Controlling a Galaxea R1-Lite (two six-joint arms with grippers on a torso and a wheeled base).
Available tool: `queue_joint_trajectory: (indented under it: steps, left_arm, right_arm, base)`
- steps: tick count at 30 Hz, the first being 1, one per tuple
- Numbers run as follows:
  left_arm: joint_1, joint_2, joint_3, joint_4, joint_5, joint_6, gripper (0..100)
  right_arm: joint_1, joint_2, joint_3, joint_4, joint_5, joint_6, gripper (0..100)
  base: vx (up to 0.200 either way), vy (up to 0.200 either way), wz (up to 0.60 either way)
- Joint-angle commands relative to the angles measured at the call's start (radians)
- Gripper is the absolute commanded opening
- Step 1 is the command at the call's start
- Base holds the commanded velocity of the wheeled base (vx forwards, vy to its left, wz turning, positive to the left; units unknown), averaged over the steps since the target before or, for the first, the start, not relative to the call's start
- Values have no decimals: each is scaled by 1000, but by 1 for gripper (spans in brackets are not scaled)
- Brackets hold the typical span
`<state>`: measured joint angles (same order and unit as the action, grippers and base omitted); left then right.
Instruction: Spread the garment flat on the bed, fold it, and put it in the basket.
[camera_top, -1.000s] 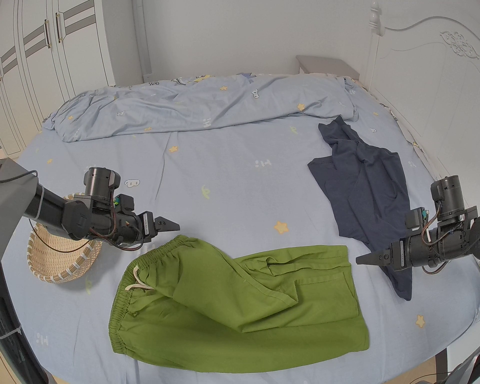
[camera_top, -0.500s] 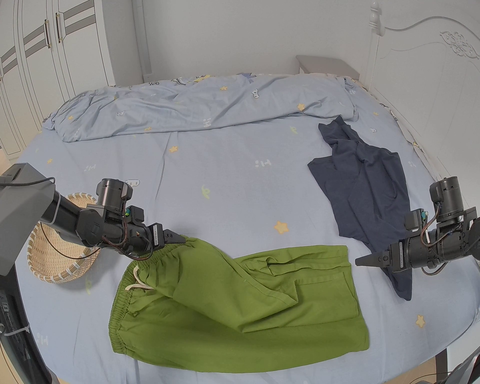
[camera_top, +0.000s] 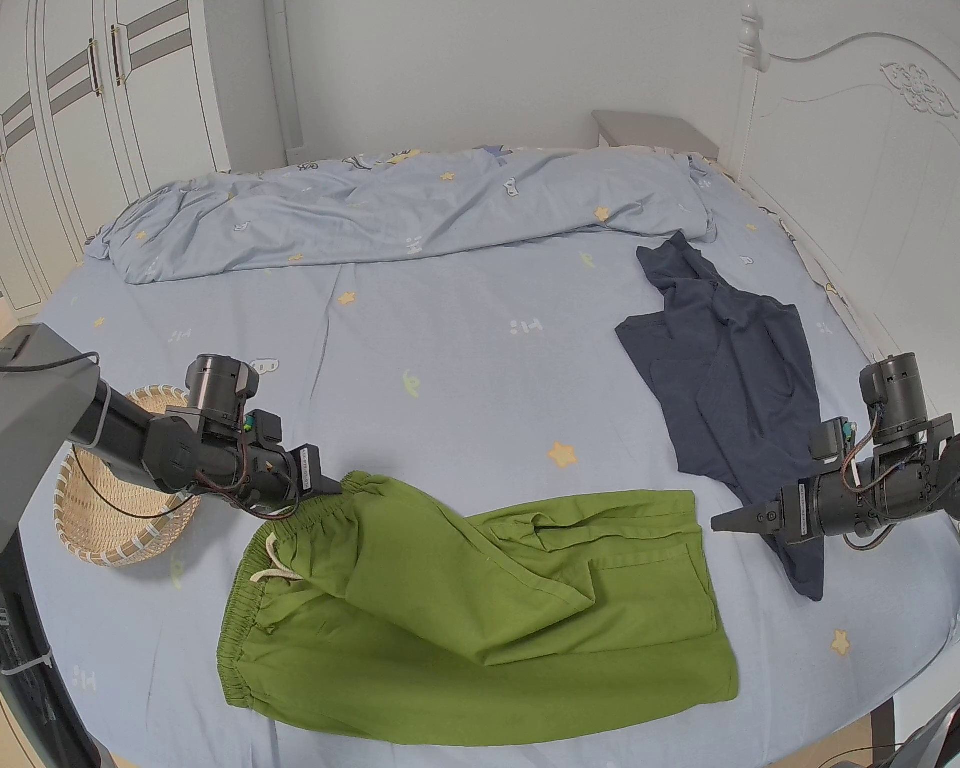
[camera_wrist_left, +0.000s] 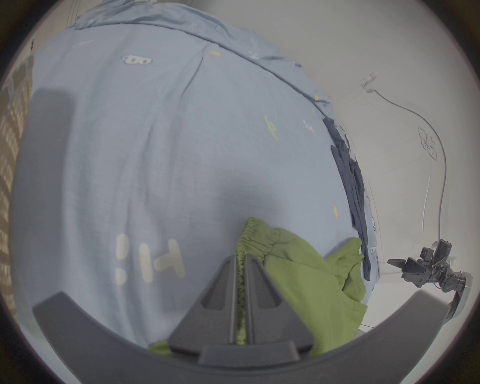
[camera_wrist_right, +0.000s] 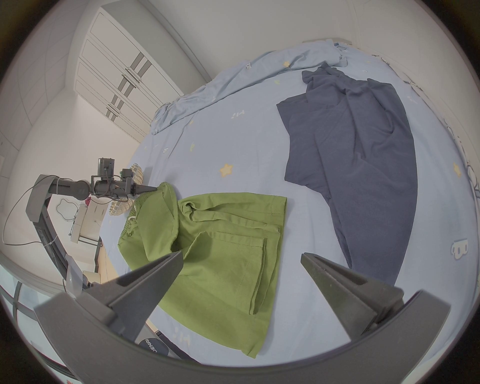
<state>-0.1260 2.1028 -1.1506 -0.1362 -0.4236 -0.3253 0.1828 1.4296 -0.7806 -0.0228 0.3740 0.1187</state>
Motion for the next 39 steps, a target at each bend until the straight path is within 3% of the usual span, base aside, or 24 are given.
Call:
queue_joint_trajectory:
  steps: [1, 7, 21, 24, 39]
  left_arm:
    - [46, -113, 37, -2, 13, -6, 0]
    - [104, -173, 80, -2, 8, 2, 0]
    - [77, -201, 135, -5, 14, 12, 0]
    - [72, -201, 137, -5, 14, 11, 0]
    - [111, -196, 135, -6, 16, 12, 0]
  right_arm:
    - [-2, 8, -2, 0, 0, 1, 100]
    - [-2, 37, -2, 0, 0, 2, 100]
    - [0, 127, 63, -11, 37, 36, 100]
    - [-2, 138, 84, -91, 71, 38, 100]
    - [4, 284, 92, -365, 72, 29, 100]
  base:
    - [0, 0, 0]
    - [0, 0, 0]
    - [0, 0, 0]
    - [0, 0, 0]
    - [0, 0, 0]
